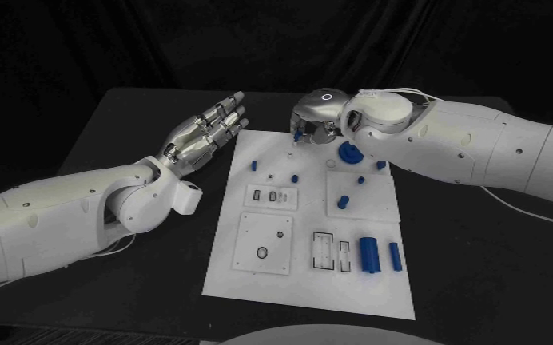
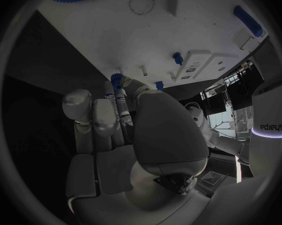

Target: Assemble the parts on the task board

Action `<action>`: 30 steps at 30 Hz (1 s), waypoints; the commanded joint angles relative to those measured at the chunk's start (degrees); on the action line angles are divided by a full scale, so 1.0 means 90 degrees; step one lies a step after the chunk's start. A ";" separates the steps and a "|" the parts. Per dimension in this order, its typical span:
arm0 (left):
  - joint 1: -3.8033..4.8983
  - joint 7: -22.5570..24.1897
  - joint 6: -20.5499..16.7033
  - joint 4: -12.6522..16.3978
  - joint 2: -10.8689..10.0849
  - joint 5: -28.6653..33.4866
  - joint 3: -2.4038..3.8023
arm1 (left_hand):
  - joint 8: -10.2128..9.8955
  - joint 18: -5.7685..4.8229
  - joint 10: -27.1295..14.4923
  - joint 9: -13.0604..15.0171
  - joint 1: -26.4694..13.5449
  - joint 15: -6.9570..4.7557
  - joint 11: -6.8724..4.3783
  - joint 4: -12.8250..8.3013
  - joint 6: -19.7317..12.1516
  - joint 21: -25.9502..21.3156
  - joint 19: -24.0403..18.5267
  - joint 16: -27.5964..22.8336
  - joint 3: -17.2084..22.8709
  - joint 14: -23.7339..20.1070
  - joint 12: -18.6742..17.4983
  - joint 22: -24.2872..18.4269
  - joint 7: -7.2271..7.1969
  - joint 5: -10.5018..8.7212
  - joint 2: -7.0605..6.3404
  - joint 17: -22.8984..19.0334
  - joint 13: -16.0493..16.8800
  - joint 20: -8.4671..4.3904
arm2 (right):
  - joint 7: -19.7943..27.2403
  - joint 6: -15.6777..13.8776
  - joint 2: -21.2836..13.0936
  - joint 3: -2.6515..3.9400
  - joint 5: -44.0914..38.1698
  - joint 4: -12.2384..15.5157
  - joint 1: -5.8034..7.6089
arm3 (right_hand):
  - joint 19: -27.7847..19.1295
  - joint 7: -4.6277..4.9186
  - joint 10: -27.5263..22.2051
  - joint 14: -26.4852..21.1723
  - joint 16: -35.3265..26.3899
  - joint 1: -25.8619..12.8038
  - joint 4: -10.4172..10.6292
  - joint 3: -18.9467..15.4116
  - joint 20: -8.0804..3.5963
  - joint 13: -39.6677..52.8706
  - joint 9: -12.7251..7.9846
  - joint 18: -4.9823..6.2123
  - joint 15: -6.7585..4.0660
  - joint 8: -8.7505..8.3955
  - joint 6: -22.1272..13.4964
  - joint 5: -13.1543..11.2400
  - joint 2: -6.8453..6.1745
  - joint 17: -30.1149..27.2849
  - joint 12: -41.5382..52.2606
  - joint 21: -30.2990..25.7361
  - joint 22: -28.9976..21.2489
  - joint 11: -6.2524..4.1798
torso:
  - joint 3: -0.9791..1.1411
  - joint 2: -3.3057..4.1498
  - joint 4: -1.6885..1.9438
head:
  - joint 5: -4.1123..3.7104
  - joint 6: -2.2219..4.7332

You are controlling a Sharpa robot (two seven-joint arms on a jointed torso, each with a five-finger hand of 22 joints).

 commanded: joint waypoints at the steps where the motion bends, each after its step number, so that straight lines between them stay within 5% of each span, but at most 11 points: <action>1: 0.0018 0.1143 0.0036 -0.0003 0.0016 -0.0002 0.0006 | 0.0033 0.0043 0.0001 0.0005 -0.0008 0.0027 0.0033 -0.0029 0.0033 -0.0022 0.0004 -0.0023 0.0019 0.0009 -0.0042 -0.0011 -0.0017 0.0022 -0.0007 -0.0006 -0.0008 0.0039 | -0.0128 0.0069 0.0015 0.0003 -0.0042 -0.0026 -0.0027 | 0.0011 -0.0017 -0.0044 0.0003 0.0034 0.0010 0.0020 0.0025 -0.0001 -0.0006 -0.0010 -0.0119 0.0027 -0.0031 -0.0045 -0.0027 -0.0070 0.0005 -0.0037 0.0035 0.0005 0.0003 | 0.0004 -0.0003 0.0004 | -0.0013 -0.0024; 30: 0.0017 0.1097 0.0121 -0.0108 0.0091 -0.0002 0.0005 | 0.0031 0.0063 0.0001 0.0005 -0.0013 0.0047 0.0046 -0.0029 0.0039 -0.0022 0.0004 -0.0023 0.0062 0.0009 -0.0042 -0.0011 -0.0004 0.0016 0.0044 -0.0006 -0.0008 0.0075 | 0.0021 0.0016 -0.0011 0.0003 -0.0042 -0.0035 -0.0123 | 0.0019 0.0008 -0.0049 -0.0012 0.0039 -0.0002 0.0042 0.0044 0.0016 0.0002 -0.0026 -0.0134 0.0043 -0.0074 -0.0098 -0.0038 -0.0079 0.0015 -0.0019 0.0084 0.0092 0.0018 | 0.0003 -0.0003 -0.0002 | -0.0022 -0.0026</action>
